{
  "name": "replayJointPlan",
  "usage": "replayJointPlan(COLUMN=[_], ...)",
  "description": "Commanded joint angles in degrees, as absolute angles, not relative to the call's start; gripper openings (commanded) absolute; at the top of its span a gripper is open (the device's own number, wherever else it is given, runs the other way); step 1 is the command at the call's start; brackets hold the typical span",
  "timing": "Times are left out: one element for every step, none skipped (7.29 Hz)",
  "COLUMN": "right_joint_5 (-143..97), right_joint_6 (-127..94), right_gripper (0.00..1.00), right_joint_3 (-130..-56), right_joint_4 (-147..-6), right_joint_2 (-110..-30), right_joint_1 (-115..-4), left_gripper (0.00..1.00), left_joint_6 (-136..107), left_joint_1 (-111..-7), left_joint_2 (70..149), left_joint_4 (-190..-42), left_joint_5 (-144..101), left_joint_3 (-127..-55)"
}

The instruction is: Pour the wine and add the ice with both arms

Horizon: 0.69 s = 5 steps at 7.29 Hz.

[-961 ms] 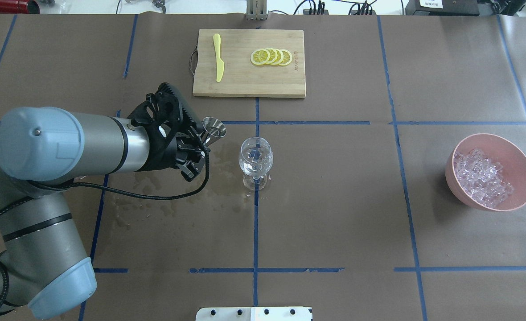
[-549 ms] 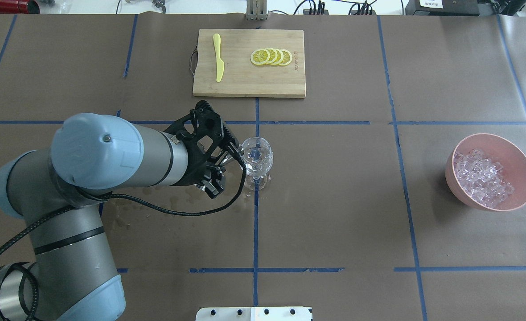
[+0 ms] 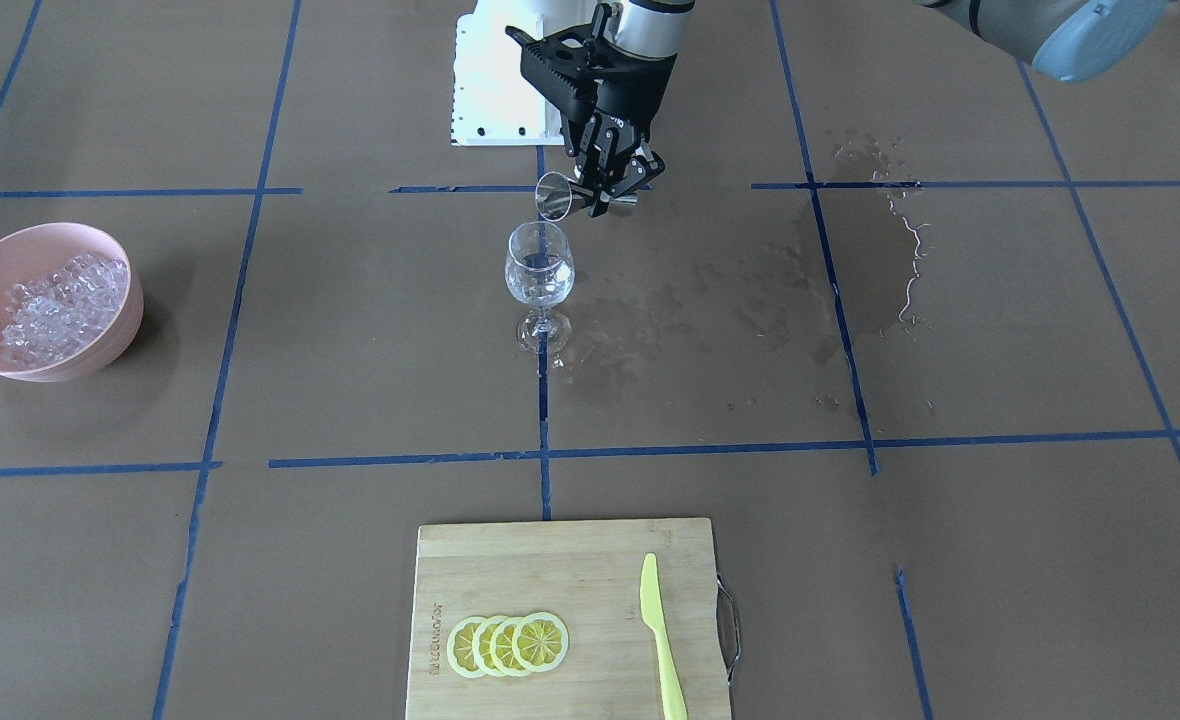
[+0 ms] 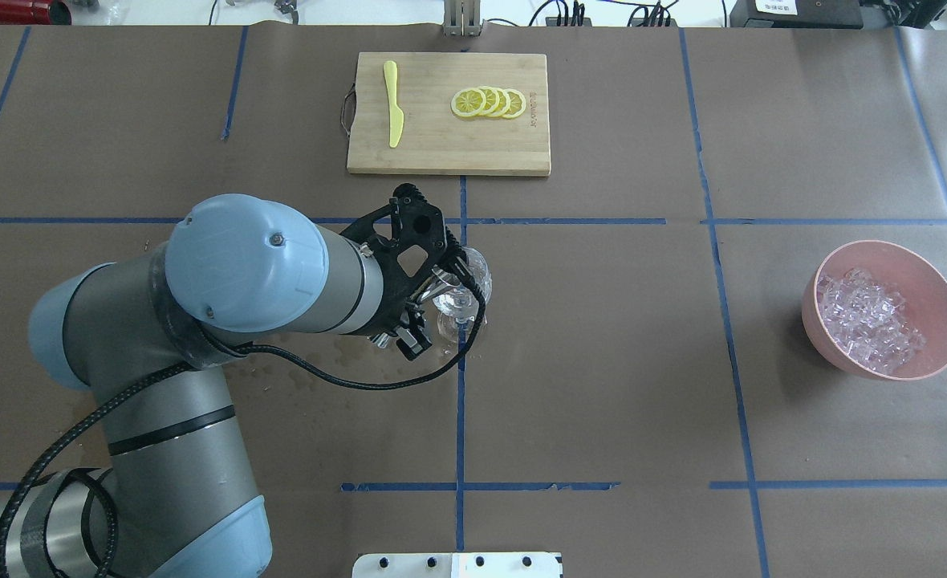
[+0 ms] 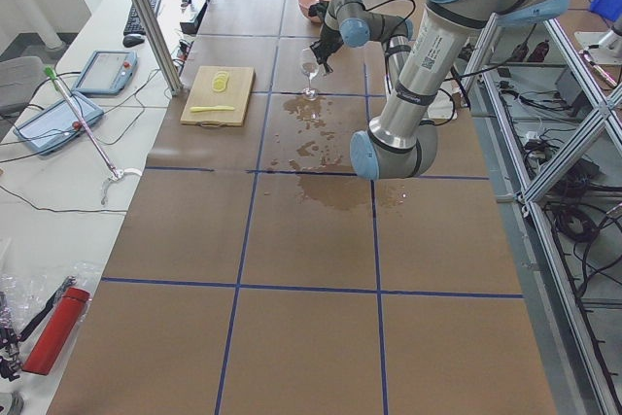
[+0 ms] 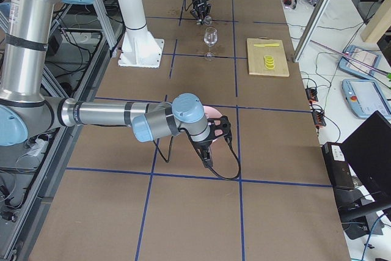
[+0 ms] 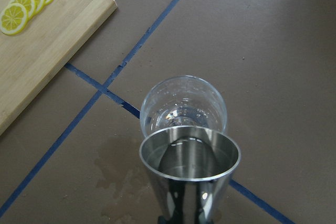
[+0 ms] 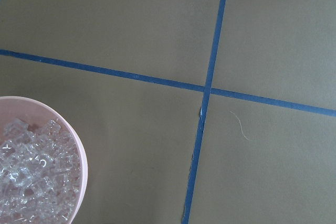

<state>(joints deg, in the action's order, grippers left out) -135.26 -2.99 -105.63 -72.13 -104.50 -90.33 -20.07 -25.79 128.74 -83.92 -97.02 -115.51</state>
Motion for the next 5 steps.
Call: replayJointPlan(right_joint_5=[-135.3, -135.3, -135.3, -135.3, -135.3], right_joint_6=[-3.0, -3.0, -3.0, -3.0, -3.0], right_gripper=[1.0, 1.0, 1.0, 1.0, 1.0], right_joint_3=[-105.6, -105.6, -105.6, -105.6, -105.5], right_joint_4=[-72.2, -72.2, -72.2, -72.2, -72.2], right_joint_2=[-104.5, -104.5, -104.5, -104.5, -104.5], right_joint_1=[-90.4, -90.4, -90.4, -90.4, -90.4], left_gripper=[0.0, 0.0, 0.0, 0.0, 0.0], left_joint_6=[-20.0, -20.1, -20.1, -20.2, -20.2], left_joint_1=[-25.8, -25.8, -25.8, -25.8, -25.8], left_joint_2=[130.9, 131.0, 131.0, 131.0, 132.5], left_joint_4=[-79.8, -79.0, -78.3, -78.3, -76.0], left_joint_5=[-97.1, -97.5, -97.5, -97.5, -97.5], left_joint_3=[-115.4, -115.1, -114.9, -114.5, -113.6])
